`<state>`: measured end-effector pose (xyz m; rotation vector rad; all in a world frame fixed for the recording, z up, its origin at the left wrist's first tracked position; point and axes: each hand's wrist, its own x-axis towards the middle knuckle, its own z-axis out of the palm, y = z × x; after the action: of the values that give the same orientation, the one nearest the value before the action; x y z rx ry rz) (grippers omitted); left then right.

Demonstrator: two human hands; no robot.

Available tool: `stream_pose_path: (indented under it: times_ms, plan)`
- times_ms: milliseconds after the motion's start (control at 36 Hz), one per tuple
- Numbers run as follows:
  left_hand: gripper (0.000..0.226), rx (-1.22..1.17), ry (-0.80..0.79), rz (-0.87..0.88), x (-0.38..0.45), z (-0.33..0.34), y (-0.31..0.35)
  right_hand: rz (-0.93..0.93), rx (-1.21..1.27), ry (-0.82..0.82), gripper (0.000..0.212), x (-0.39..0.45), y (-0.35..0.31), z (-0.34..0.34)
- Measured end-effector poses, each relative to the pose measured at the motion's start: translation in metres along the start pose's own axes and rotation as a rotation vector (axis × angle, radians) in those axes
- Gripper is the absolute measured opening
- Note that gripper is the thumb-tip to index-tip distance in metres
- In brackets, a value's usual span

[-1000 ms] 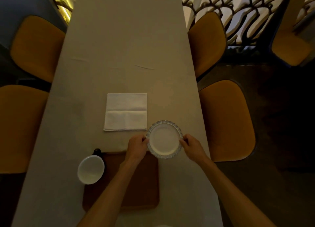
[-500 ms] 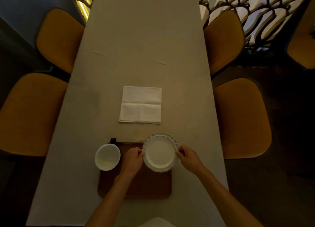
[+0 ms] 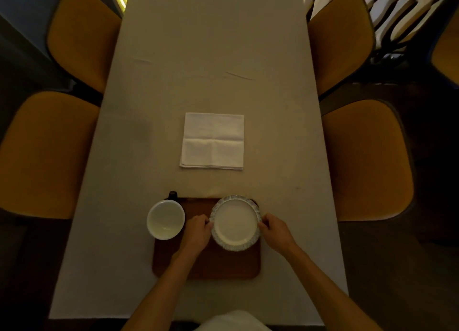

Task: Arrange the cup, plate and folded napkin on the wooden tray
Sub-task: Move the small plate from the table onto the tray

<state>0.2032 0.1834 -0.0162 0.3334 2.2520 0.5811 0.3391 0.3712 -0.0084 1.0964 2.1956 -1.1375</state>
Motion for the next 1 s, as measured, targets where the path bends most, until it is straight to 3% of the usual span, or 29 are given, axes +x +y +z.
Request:
stream_pose_path:
  times_ms: [306,1000]
  plan:
    - [0.022,0.022,-0.038,-0.004,0.008,-0.001,-0.003,0.055,0.016,0.044,0.020,0.005,0.004,0.006]
    - [0.023,0.105,-0.077,0.040,0.015,-0.002,0.002,0.141,0.003,0.105,0.025,0.013,0.018,0.010]
